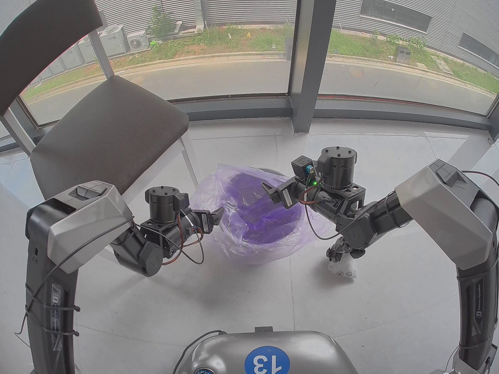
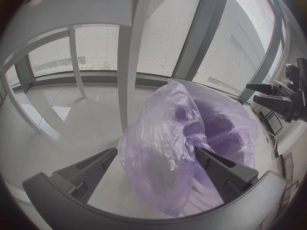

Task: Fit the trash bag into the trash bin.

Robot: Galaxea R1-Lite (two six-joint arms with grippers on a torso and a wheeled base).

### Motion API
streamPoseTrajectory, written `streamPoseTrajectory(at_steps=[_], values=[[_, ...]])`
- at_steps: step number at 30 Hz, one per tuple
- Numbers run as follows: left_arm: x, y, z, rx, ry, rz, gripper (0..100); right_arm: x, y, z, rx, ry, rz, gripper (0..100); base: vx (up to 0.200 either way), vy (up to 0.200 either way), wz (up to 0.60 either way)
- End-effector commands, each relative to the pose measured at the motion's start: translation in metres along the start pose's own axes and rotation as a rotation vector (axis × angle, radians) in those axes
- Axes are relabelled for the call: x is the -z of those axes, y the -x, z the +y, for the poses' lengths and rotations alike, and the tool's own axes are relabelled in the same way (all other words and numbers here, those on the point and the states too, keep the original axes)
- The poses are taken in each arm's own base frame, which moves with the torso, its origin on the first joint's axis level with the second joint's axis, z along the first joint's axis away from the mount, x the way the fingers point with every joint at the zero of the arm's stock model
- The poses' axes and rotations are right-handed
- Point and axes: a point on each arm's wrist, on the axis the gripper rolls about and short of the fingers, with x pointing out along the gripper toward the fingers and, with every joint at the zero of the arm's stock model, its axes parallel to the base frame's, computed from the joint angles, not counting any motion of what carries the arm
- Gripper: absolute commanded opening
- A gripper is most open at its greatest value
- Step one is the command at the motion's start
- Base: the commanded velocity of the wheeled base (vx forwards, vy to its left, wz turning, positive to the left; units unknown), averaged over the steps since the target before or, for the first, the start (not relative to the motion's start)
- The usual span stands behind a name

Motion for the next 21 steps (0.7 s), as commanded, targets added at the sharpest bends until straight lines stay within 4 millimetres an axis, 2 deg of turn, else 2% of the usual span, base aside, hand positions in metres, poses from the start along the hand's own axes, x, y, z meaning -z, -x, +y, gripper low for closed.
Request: streamPoseTrajectory(at_steps=[1,7,11,16,21], values=[[-0.010,0.011,0.004,0.016,0.004,-0.020,100,0.003,0.001,0.001,-0.001,-0.001,0.010,100,0.000,0.000,0.00],[-0.013,0.022,0.004,0.076,-0.013,-0.109,100,0.005,0.007,0.002,-0.007,0.000,0.029,100,0.000,0.000,0.00],[-0.013,0.034,0.001,0.084,-0.094,-0.136,100,0.003,0.012,0.001,-0.004,0.000,0.034,100,0.000,0.000,0.00],[-0.015,0.055,-0.016,0.117,-0.166,-0.145,100,-0.006,0.019,-0.002,0.004,-0.002,0.023,100,0.000,0.000,0.00],[-0.029,0.074,-0.030,0.152,-0.190,-0.222,100,-0.012,0.029,-0.004,0.004,-0.004,0.025,100,0.000,0.000,0.00]])
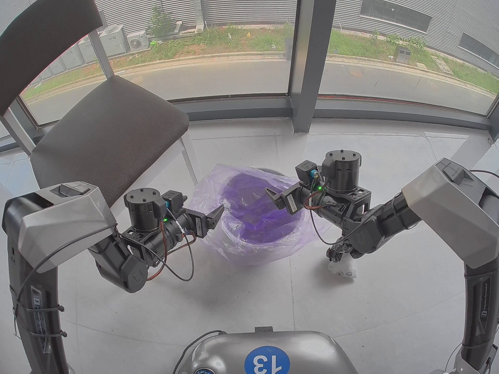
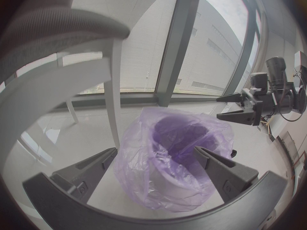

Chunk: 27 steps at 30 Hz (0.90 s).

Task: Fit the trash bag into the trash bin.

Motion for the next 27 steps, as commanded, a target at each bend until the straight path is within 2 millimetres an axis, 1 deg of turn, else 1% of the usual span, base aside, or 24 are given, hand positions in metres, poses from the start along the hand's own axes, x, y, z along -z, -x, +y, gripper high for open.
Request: streamPoseTrajectory(at_steps=[1,5,9,10,14,21,22,25,27], values=[[-0.025,0.018,-0.014,0.032,-0.016,-0.074,100,-0.010,0.011,-0.003,0.004,-0.002,-0.013,100,0.000,0.000,0.00],[-0.048,0.029,-0.018,0.033,-0.039,-0.137,100,-0.012,0.012,-0.005,0.006,-0.004,-0.015,100,0.000,0.000,0.00],[-0.067,0.033,-0.022,0.038,-0.022,-0.224,100,-0.012,0.014,-0.004,0.004,-0.002,-0.013,100,0.000,0.000,0.00],[-0.069,0.033,-0.022,0.031,-0.018,-0.249,100,-0.011,0.014,-0.004,0.004,-0.002,-0.011,100,0.200,0.000,0.00],[-0.070,0.037,-0.019,0.016,-0.027,-0.272,100,-0.010,0.015,-0.003,0.002,-0.001,-0.004,100,0.200,0.000,0.00],[-0.076,0.047,-0.024,0.039,-0.027,-0.290,100,-0.008,0.015,-0.003,-0.001,-0.001,0.005,100,0.200,0.000,0.00],[-0.075,0.052,-0.026,0.051,-0.030,-0.299,100,-0.006,0.015,-0.002,-0.005,-0.001,0.013,100,0.000,0.000,0.00],[-0.077,0.053,-0.029,0.060,-0.031,-0.321,100,-0.002,0.015,0.000,-0.022,0.001,0.022,100,0.000,0.000,0.00],[-0.076,0.053,-0.029,0.061,-0.032,-0.321,100,0.002,0.016,0.007,-0.058,0.003,0.041,100,0.000,0.000,0.00]])
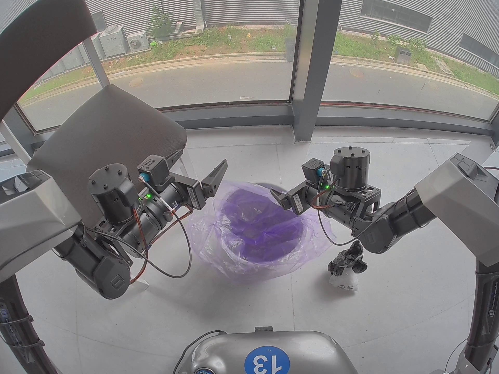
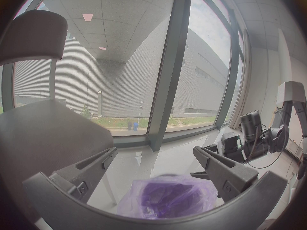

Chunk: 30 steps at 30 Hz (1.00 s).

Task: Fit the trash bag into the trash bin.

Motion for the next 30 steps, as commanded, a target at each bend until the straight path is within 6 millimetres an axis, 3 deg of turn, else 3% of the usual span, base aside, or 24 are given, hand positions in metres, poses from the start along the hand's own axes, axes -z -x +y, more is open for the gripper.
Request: streamPoseTrajectory(at_steps=[1,8,16,26,27,30], values=[[0.000,0.002,-0.002,0.006,0.000,0.004,100,0.009,0.000,0.008,-0.058,0.005,0.038,100,0.000,0.000,0.00],[0.006,-0.002,0.001,0.001,-0.002,-0.002,100,0.019,-0.005,0.011,-0.134,0.009,0.076,100,0.000,0.000,0.00],[0.009,-0.006,0.003,-0.006,-0.004,-0.010,100,0.038,-0.034,0.007,-0.112,0.005,0.078,100,0.000,0.000,0.00],[0.012,-0.008,0.008,-0.020,-0.006,-0.003,100,0.049,-0.049,0.007,-0.105,0.002,0.078,100,0.000,0.000,0.00],[0.012,-0.008,0.008,-0.020,-0.006,-0.003,100,0.049,-0.050,0.006,-0.101,0.001,0.078,0,0.000,0.000,0.00],[0.014,-0.008,0.009,-0.020,-0.006,0.002,100,0.050,-0.053,0.006,-0.099,0.000,0.069,0,0.000,0.000,0.00]])
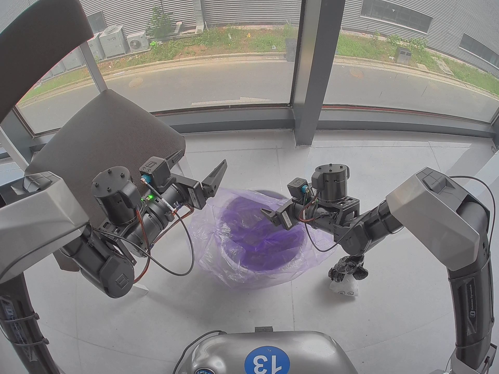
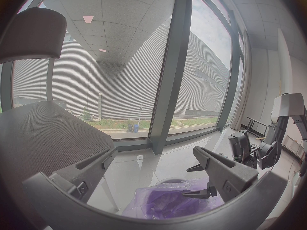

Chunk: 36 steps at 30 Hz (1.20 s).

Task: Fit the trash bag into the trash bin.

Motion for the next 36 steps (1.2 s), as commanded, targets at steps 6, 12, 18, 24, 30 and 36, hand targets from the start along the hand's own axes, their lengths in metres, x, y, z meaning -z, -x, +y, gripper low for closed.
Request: streamPoseTrajectory(at_steps=[6,12,18,24,30,36], values=[[0.004,-0.001,0.003,0.011,-0.003,-0.004,100,-0.004,-0.008,-0.002,0.019,-0.008,-0.035,0,0.000,0.000,0.00],[0.008,-0.001,0.005,0.023,-0.005,-0.015,100,-0.039,-0.001,-0.011,0.071,-0.004,-0.145,0,0.000,0.000,0.00],[0.009,-0.002,0.005,0.023,-0.005,-0.014,100,-0.049,0.000,-0.012,0.096,-0.003,-0.193,0,0.000,0.000,0.00],[0.009,-0.002,0.005,0.023,-0.005,-0.012,100,-0.048,-0.007,-0.012,0.116,-0.025,-0.210,0,0.000,0.000,0.00],[0.012,-0.002,0.005,0.023,-0.004,-0.006,100,-0.042,-0.016,-0.010,0.121,-0.030,-0.214,0,0.000,0.000,0.00],[0.013,-0.004,0.005,0.023,-0.004,-0.008,100,-0.042,-0.024,-0.010,0.137,-0.029,-0.262,0,0.000,0.000,0.00]])
